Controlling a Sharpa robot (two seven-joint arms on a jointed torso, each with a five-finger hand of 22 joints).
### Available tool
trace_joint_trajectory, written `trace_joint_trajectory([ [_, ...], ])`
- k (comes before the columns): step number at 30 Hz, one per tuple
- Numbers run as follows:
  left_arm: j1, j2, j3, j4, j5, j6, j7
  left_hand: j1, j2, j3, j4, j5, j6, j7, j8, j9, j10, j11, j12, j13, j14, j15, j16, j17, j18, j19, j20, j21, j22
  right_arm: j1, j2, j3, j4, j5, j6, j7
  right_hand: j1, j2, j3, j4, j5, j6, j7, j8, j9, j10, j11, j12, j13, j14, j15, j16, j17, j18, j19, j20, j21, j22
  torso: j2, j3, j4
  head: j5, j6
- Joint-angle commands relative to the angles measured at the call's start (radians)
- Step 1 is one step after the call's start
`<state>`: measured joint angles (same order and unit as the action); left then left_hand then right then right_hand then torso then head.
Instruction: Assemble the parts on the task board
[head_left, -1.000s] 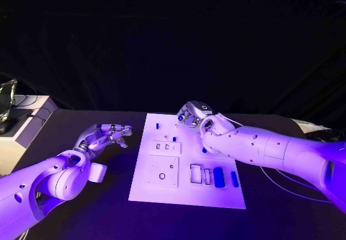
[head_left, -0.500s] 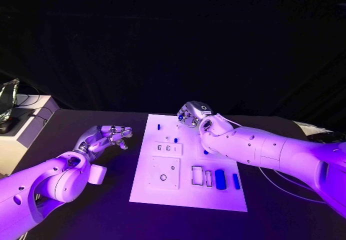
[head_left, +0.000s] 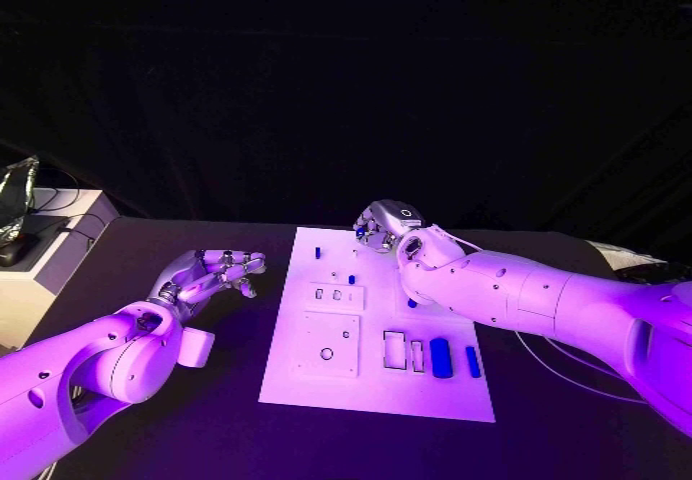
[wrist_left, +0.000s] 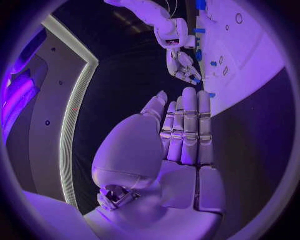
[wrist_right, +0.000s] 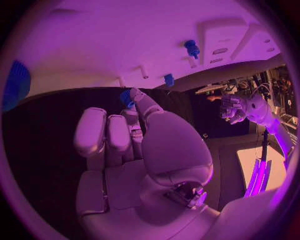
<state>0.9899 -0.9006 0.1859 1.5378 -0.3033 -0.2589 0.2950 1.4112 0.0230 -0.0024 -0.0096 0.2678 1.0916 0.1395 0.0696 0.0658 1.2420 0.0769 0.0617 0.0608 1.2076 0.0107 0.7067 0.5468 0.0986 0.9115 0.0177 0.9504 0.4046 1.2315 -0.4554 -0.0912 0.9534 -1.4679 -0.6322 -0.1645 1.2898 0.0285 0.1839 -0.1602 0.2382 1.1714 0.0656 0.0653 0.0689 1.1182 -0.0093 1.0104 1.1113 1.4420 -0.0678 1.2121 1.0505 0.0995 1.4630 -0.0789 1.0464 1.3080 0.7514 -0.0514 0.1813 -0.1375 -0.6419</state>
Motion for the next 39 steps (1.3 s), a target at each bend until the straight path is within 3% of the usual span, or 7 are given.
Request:
trace_joint_trajectory([
  [1, 0.0, 0.001, 0.001, 0.003, 0.0, 0.01, 0.006, -0.003, -0.003, 0.004, 0.001, 0.0, -0.005, -0.001, -0.003, 0.0, -0.007, 0.002, 0.002, 0.001, -0.007, 0.0, 0.001, -0.001, 0.015, -0.005, 0.001, 0.004, -0.001, 0.001, 0.006, 0.0, -0.005, -0.009, 0.027, 0.014, -0.003, -0.002, -0.001, -0.004, 0.001, 0.009, 0.013, 0.002, 0.001, 0.003, 0.001, -0.005, 0.002, 0.005, -0.005, 0.004, 0.001, -0.01, 0.061, -0.006, 0.003, 0.14, 0.0, 0.0001, 0.001, 0.001, -0.004],
  [13, 0.0, 0.001, 0.001, 0.003, 0.0, 0.011, 0.006, -0.003, -0.003, 0.004, 0.001, 0.0, -0.005, -0.001, -0.003, 0.0, -0.007, 0.002, 0.002, 0.001, -0.007, 0.0, 0.001, -0.001, 0.015, -0.005, 0.001, 0.004, -0.001, -0.008, 0.018, 0.0, -0.02, -0.008, 0.047, 0.016, -0.003, -0.002, -0.001, -0.004, 0.001, 0.009, 0.013, 0.002, 0.001, 0.003, 0.001, -0.005, 0.002, 0.005, -0.005, 0.004, 0.001, -0.01, 0.061, -0.006, 0.003, 0.14, 0.001, -0.0006, 0.002, 0.001, -0.009],
  [21, 0.0, 0.003, 0.001, 0.0, 0.0, 0.011, 0.007, -0.003, -0.003, 0.004, 0.001, 0.0, -0.005, -0.001, -0.003, 0.0, -0.007, 0.002, 0.002, 0.001, -0.007, 0.0, 0.001, -0.001, 0.015, -0.005, 0.001, 0.004, -0.001, -0.009, 0.016, 0.0, -0.023, -0.009, 0.053, 0.01, -0.003, 0.0, -0.001, -0.005, 0.002, 0.008, 0.013, 0.002, 0.001, 0.003, 0.001, -0.006, 0.003, 0.005, -0.005, 0.004, 0.003, -0.01, 0.061, -0.005, 0.003, 0.14, 0.003, -0.0011, -0.0008, 0.004, -0.012],
  [39, 0.0, 0.005, 0.001, -0.004, 0.0, 0.012, 0.007, -0.003, -0.003, 0.004, 0.001, 0.0, -0.005, -0.001, -0.003, 0.0, -0.007, 0.002, 0.002, 0.001, -0.007, 0.0, 0.001, -0.001, 0.015, -0.005, 0.001, 0.004, -0.001, -0.01, 0.015, 0.0, -0.031, -0.014, 0.038, 0.0, -0.004, 0.0, 0.0, -0.006, 0.002, 0.004, 0.015, 0.0, 0.0, 0.003, 0.002, -0.008, 0.003, 0.005, -0.004, 0.002, 0.003, -0.01, 0.061, -0.005, 0.002, 0.14, 0.002, -0.001, 0.0001, 0.003, -0.01],
])
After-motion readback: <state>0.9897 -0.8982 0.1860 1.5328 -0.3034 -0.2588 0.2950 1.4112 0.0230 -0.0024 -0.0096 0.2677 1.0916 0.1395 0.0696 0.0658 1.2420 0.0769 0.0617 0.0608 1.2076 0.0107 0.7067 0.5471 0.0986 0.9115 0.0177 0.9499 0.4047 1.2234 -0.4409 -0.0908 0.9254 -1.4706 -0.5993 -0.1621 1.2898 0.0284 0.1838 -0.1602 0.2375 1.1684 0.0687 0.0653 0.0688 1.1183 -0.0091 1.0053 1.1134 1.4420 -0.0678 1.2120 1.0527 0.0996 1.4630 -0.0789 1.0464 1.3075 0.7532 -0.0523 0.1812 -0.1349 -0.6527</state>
